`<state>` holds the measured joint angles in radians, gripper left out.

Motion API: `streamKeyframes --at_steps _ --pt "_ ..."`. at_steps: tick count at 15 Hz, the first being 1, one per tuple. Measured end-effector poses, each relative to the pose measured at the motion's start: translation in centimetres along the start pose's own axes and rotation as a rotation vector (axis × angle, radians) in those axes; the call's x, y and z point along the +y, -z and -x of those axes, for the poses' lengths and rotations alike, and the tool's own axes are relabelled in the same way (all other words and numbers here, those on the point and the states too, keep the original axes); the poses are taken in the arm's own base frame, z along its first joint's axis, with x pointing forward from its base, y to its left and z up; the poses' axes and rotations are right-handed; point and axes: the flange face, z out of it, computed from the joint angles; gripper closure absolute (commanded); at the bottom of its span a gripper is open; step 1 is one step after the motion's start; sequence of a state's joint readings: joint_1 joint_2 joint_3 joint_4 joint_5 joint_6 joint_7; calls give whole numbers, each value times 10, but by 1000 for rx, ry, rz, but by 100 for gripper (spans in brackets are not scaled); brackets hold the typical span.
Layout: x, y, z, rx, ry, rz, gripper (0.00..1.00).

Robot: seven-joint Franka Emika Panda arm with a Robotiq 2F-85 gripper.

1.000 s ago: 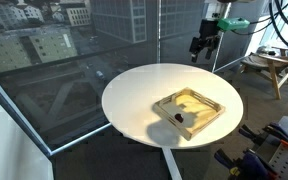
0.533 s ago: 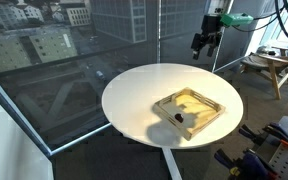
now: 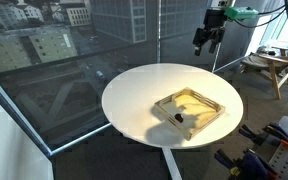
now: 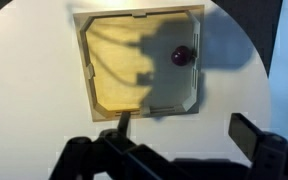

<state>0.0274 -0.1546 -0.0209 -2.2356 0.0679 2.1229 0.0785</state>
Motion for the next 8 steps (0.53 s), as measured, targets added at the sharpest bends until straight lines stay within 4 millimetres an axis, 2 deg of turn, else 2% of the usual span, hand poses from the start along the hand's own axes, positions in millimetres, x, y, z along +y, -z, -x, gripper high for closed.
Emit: streamKeyframes --at_steps 8 --pt "-8 17 23 -13 -34 2 0"
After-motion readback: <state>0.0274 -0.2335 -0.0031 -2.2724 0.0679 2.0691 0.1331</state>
